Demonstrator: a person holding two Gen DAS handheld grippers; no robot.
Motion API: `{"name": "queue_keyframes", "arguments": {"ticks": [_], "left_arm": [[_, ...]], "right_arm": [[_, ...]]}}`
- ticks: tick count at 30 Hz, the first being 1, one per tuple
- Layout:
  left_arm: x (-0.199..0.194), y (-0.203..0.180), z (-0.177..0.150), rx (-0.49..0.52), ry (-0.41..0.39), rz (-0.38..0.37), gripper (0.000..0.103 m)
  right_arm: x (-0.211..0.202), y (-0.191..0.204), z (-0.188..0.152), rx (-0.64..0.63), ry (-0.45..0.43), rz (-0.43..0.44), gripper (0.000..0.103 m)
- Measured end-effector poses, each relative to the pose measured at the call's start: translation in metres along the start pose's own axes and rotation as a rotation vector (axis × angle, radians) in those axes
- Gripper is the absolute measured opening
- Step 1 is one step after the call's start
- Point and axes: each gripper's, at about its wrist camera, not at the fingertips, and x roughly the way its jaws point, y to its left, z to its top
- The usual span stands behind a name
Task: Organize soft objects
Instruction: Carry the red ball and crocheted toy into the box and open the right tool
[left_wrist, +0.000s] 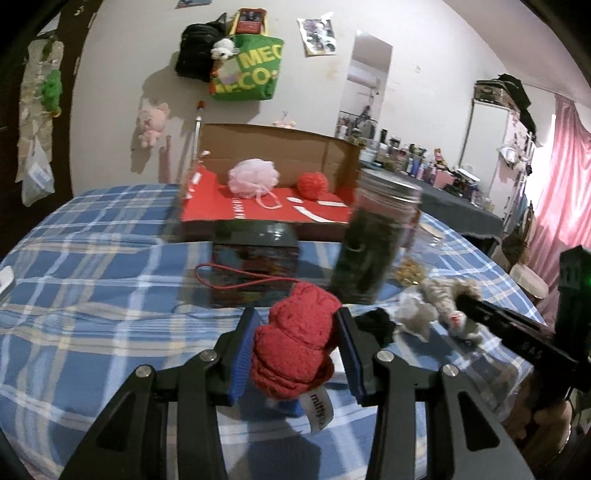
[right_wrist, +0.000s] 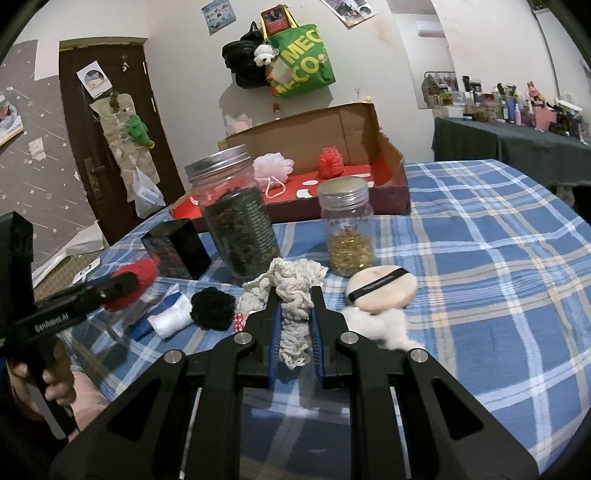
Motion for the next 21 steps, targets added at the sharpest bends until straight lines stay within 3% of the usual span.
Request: {"name": "queue_keyframes", "arguments": {"ticks": [10, 21], "left_arm": [[-0.006, 0.049, 0.008, -0.059, 0.013, 0.105, 0.045], [0.016, 0.082, 0.019, -0.055, 0.091, 0.149, 0.045]], "right_arm": [[-0.004, -0.024, 0.009, 0.022, 0.027, -0.039, 0.014], [0.003, -0.042, 0.03, -0.025, 0.083, -0.113, 0.014]]}}
